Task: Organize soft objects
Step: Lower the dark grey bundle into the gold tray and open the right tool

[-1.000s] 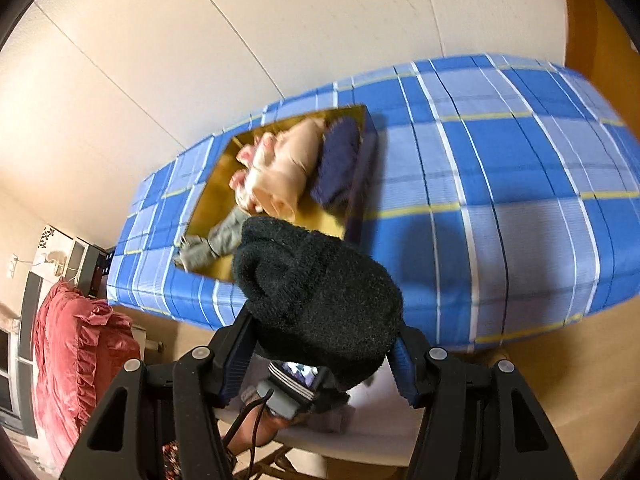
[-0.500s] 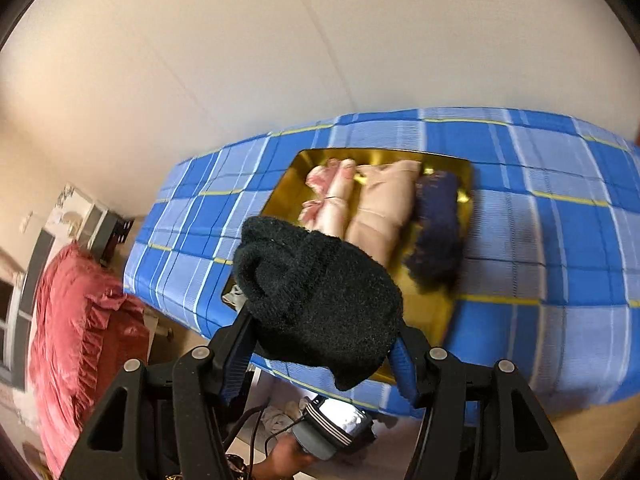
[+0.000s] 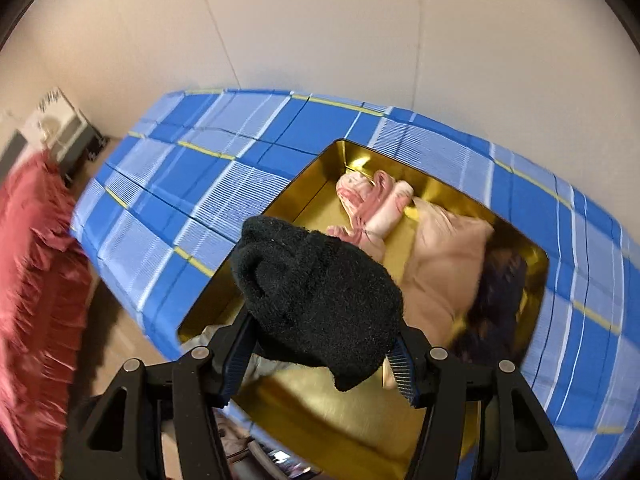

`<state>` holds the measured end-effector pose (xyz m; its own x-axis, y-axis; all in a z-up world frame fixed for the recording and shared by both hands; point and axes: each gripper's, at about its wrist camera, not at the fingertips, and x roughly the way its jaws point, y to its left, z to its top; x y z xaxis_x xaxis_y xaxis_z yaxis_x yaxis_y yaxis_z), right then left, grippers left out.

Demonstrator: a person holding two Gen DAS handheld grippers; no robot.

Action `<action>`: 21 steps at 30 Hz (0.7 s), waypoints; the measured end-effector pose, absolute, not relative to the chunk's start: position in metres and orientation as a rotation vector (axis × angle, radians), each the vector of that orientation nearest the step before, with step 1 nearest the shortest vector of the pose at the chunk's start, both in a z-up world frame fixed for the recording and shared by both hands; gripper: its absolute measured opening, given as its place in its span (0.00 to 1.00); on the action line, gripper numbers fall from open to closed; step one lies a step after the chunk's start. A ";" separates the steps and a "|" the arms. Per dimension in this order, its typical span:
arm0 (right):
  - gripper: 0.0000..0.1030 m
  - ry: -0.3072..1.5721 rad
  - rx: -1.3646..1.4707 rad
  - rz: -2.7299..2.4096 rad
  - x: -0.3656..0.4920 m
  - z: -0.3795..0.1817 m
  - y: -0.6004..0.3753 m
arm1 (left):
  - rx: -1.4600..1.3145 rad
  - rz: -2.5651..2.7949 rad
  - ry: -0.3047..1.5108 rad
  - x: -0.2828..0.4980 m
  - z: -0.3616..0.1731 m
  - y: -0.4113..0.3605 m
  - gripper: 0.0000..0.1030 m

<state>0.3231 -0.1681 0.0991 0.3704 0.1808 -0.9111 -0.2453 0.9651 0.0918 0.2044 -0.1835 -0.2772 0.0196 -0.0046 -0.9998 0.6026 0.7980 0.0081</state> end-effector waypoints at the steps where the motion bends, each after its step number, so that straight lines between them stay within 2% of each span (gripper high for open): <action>1: 0.59 1.171 -0.089 0.271 0.330 0.093 -0.160 | 0.485 -0.507 1.499 0.206 -0.277 -0.182 0.59; 9: 0.60 1.227 -0.260 0.266 0.370 0.059 -0.129 | 0.451 -0.500 1.522 0.212 -0.285 -0.177 0.59; 12: 0.67 1.200 -0.367 0.245 0.382 0.051 -0.117 | 0.451 -0.496 1.523 0.215 -0.289 -0.175 0.59; 15: 0.77 1.158 -0.429 0.218 0.387 0.051 -0.111 | 0.462 -0.494 1.519 0.205 -0.292 -0.171 0.59; 18: 0.80 1.119 -0.398 0.212 0.381 0.063 -0.115 | 0.477 -0.496 1.517 0.200 -0.301 -0.171 0.62; 21: 0.80 1.111 -0.300 0.220 0.361 0.080 -0.127 | 0.483 -0.500 1.528 0.194 -0.299 -0.175 0.72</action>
<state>0.3606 -0.1274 0.0797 0.4284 0.0246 -0.9033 -0.3212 0.9385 -0.1267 0.1943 -0.1745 -0.2992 -0.0161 -0.0056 -0.9999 0.5863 0.8100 -0.0140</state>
